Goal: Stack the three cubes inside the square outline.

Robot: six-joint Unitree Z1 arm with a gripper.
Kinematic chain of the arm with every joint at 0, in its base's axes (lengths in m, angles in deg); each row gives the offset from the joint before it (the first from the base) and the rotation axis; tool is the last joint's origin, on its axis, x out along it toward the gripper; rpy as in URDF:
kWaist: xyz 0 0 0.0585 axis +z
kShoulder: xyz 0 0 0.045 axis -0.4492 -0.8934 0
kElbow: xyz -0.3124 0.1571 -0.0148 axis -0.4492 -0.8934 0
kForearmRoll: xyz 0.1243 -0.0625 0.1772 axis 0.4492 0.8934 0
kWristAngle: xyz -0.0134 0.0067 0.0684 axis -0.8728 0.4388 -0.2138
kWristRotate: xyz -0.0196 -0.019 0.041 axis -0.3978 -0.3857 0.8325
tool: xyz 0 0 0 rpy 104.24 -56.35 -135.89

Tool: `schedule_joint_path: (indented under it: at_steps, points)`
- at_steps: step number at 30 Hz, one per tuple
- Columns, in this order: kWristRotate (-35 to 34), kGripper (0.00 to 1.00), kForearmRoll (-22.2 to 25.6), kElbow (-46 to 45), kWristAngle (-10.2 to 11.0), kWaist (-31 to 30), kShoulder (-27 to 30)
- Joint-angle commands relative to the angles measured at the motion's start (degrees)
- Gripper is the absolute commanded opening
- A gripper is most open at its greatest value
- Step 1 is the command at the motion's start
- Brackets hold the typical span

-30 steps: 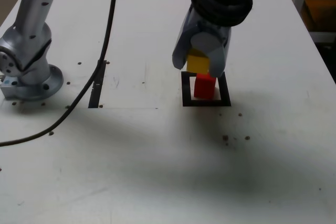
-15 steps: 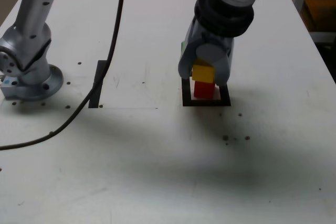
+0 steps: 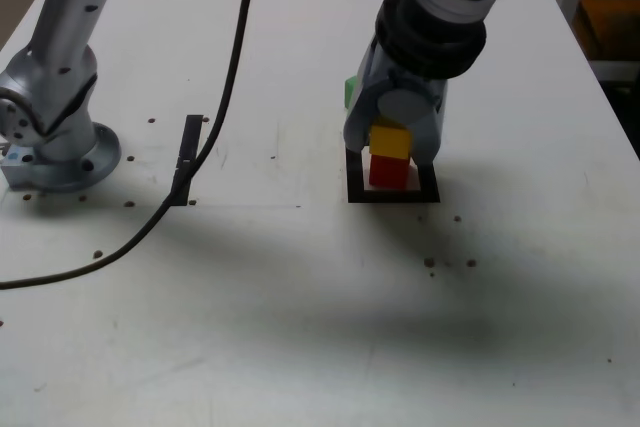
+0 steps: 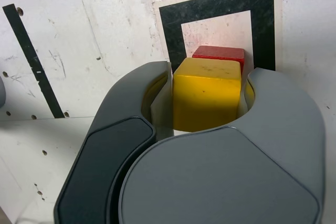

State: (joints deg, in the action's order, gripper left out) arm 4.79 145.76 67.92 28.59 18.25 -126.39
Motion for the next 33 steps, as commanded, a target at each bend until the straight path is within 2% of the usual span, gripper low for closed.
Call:
schedule_joint_path:
  at_steps: [1,3,8,11,16,19,23,29,33]
  points:
    - [-0.1,0.39,0.1,0.0,0.0,0.1,0.4]
    - [-0.1,0.47,0.2,0.0,-0.1,0.1,0.4]
    - [-0.1,0.86,0.4,0.0,-0.2,0.1,0.9]
    - [-0.3,0.98,0.7,0.0,0.1,0.1,1.5]
    - [-2.0,1.00,2.0,0.0,1.6,0.1,3.5]
    - [-2.5,0.99,4.9,-0.6,3.4,1.0,8.8]
    - [-2.5,1.00,7.0,-3.5,4.4,4.6,14.3]
    - [-7.3,0.99,8.3,-7.4,4.1,9.3,15.6]
    - [-10.5,0.99,8.0,-10.0,1.7,12.6,14.1]
